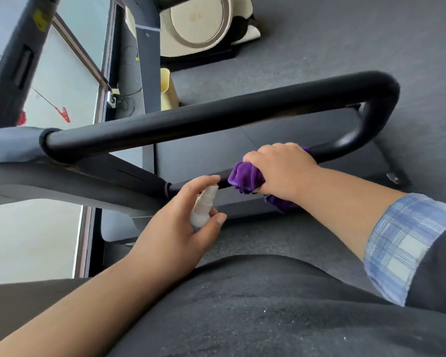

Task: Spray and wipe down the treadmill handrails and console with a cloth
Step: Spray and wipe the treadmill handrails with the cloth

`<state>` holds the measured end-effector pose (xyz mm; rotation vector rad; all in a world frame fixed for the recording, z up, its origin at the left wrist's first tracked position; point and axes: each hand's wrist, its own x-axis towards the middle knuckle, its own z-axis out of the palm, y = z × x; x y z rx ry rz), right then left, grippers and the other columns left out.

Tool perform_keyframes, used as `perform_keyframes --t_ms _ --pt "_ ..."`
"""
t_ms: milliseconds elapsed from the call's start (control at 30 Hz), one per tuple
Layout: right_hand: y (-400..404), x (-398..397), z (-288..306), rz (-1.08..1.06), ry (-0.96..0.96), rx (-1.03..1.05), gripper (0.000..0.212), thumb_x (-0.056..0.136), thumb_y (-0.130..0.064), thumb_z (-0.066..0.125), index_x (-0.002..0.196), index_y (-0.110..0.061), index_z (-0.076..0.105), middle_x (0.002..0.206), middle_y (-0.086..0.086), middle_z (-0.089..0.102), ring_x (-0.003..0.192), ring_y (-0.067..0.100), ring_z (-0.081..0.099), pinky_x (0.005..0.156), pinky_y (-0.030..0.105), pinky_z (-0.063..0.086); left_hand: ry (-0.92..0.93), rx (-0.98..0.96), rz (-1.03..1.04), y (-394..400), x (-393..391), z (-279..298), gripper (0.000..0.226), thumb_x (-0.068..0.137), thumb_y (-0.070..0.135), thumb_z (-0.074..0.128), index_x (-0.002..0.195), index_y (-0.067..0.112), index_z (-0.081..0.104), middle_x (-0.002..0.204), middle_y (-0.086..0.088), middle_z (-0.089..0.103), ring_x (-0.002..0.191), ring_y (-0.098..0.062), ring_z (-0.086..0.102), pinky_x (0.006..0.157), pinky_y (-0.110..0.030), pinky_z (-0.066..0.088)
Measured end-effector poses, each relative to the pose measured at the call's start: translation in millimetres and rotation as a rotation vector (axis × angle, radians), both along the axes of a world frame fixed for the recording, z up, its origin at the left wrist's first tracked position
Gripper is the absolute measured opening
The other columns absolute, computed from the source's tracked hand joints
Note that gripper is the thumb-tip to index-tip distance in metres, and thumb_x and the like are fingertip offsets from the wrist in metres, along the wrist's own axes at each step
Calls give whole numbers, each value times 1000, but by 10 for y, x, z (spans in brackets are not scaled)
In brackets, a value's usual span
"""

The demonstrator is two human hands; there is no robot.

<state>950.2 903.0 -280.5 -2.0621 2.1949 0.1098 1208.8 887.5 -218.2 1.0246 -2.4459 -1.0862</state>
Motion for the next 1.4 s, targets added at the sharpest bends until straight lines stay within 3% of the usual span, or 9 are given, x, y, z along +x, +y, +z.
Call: perform_keyframes --t_ms 200,333,433,567,767,900,1100,1300,1400 --pt "370 -735 72 -32 39 -38 61 72 -70 66 122 -37 55 97 -9 65 92 24 65 78 37 48 -65 53 253 3 -176 -38 54 90 38 66 116 72 33 93 21 63 76 -6 63 62 -16 47" --pt "391 -800 35 -6 -25 -35 58 76 -53 72 128 -36 52 105 -9 66 99 25 64 86 41 47 -126 47 413 -35 -228 -90 51 92 40 63 127 63 35 91 17 65 73 -9 65 56 -17 45" --pt "421 -746 66 -33 -177 -85 59 80 -40 74 134 -37 53 120 -7 66 110 27 61 92 44 46 -227 21 458 -7 -271 -209 52 93 40 62 134 57 33 94 22 63 79 -8 64 65 -28 48" --pt "509 -461 164 50 -493 -181 67 75 -25 82 136 -34 55 123 -4 65 109 25 61 94 38 47 -390 -30 513 -10 -314 -444 54 96 41 57 141 49 29 98 3 60 69 -17 57 62 -34 50" --pt "769 -148 24 106 -847 -134 70 74 -29 81 137 -38 53 129 -13 59 118 7 54 103 22 40 -457 -63 589 -119 -502 -632 52 96 38 54 142 42 30 104 6 56 77 -18 61 62 -35 50" --pt "968 -216 -90 241 -874 -78 69 70 -40 77 134 -41 52 127 -14 61 117 5 56 104 14 36 -497 -57 594 -190 -595 -680 48 98 35 53 141 38 32 100 2 58 70 -16 60 67 -39 54" --pt "1056 -424 -101 366 -897 -41 70 70 -50 76 135 -38 54 128 -17 62 118 2 58 105 24 41 -535 -20 593 -225 -733 -704 39 98 32 51 134 37 37 76 4 57 61 -18 60 55 -35 49" --pt "1183 -654 -38 359 -929 -105 66 72 -45 73 135 -36 55 125 -18 63 117 -1 58 104 20 42 -483 -32 561 -131 -1018 -645 43 97 35 51 135 40 33 77 2 58 61 -17 57 54 -31 40" --pt "1271 -778 0 334 -930 -127 64 73 -43 71 134 -36 55 126 -17 63 117 0 58 103 22 43 -449 -78 481 16 -1283 -561 45 96 36 54 136 40 34 87 3 58 67 -18 57 63 -34 46"
